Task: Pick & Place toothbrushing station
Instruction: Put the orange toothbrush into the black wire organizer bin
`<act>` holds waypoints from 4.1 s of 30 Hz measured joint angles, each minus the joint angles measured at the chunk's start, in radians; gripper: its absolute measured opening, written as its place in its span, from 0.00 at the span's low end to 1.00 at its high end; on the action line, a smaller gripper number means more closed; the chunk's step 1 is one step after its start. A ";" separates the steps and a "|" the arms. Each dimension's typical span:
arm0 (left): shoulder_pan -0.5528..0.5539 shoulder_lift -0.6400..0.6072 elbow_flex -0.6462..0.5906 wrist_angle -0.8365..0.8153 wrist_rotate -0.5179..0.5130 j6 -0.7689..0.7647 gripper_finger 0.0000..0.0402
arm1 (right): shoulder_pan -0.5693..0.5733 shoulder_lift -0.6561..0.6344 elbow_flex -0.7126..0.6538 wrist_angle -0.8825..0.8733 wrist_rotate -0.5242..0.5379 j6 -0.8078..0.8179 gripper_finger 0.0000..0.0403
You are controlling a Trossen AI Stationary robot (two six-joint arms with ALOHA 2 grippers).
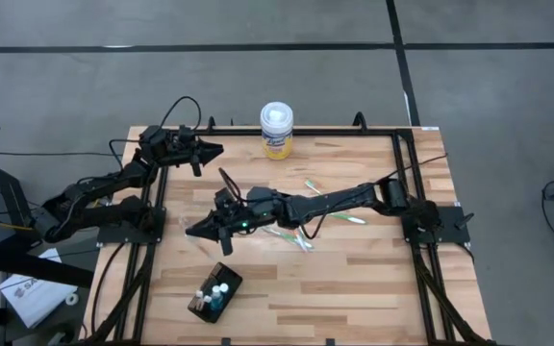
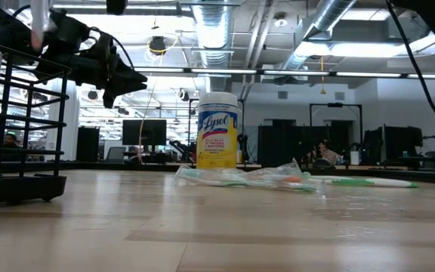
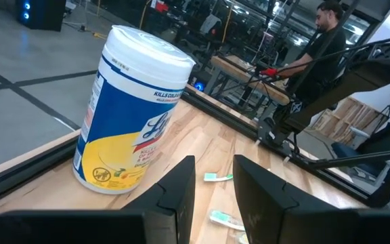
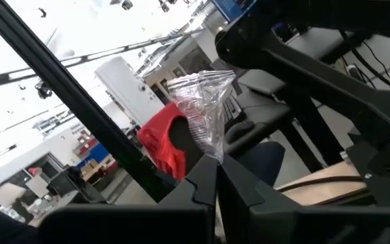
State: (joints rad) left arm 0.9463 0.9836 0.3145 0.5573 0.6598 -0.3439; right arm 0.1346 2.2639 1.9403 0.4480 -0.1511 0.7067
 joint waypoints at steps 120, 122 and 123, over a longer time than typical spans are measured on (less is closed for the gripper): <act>0.003 0.001 -0.001 -0.026 -0.001 0.096 0.24 | 0.002 0.125 -0.274 0.428 -0.036 -0.570 0.00; 0.003 0.001 -0.003 -0.036 0.000 0.096 0.24 | -0.006 0.125 -0.276 0.442 -0.043 -0.585 0.00; 0.003 0.001 -0.007 -0.038 -0.001 0.095 0.24 | -0.010 0.125 -0.276 0.454 -0.050 -0.591 0.00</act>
State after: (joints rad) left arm 0.9493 0.9848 0.3072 0.5192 0.6592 -0.2492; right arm 0.1242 2.3890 1.6646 0.9020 -0.2014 0.1159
